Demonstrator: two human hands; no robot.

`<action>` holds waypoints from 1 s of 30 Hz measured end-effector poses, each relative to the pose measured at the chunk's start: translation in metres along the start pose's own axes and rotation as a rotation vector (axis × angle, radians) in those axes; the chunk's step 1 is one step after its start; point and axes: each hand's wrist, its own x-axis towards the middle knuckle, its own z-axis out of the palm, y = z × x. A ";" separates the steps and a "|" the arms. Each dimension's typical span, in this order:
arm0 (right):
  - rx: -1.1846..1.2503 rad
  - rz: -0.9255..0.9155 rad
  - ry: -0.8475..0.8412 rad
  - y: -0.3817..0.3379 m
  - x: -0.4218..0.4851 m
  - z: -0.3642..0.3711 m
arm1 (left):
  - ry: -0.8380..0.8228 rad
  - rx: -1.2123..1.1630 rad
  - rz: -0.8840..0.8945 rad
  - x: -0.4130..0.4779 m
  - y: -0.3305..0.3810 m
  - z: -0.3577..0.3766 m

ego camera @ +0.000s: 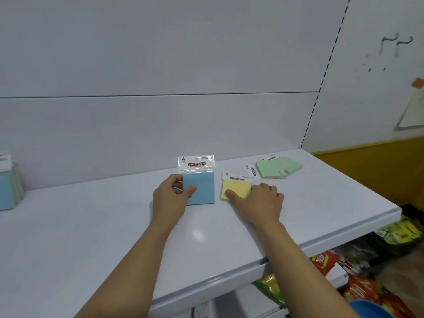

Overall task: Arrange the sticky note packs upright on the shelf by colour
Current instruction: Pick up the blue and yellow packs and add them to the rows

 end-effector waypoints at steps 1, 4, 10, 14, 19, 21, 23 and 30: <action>-0.002 -0.005 -0.010 0.000 0.001 0.000 | -0.003 -0.005 -0.002 0.000 0.000 0.000; 0.112 -0.019 -0.025 0.004 0.004 -0.001 | -0.013 -0.017 -0.004 0.000 -0.001 0.001; 0.596 -0.046 -0.125 0.010 0.004 -0.005 | -0.018 -0.013 -0.001 0.003 -0.002 0.002; 0.927 -0.008 -0.084 0.015 0.001 -0.012 | -0.020 -0.008 -0.003 0.004 -0.002 0.000; 0.843 -0.130 -0.029 0.014 -0.002 -0.011 | -0.082 0.011 -0.002 0.003 -0.001 -0.001; 0.803 -0.097 0.050 0.011 -0.002 -0.010 | -0.079 0.005 -0.007 0.003 -0.003 -0.001; 0.678 -0.073 0.128 0.011 0.002 -0.007 | -0.074 0.005 -0.005 0.003 -0.004 -0.002; 0.717 -0.062 0.103 0.016 0.005 -0.003 | -0.061 0.015 0.002 0.004 -0.003 -0.002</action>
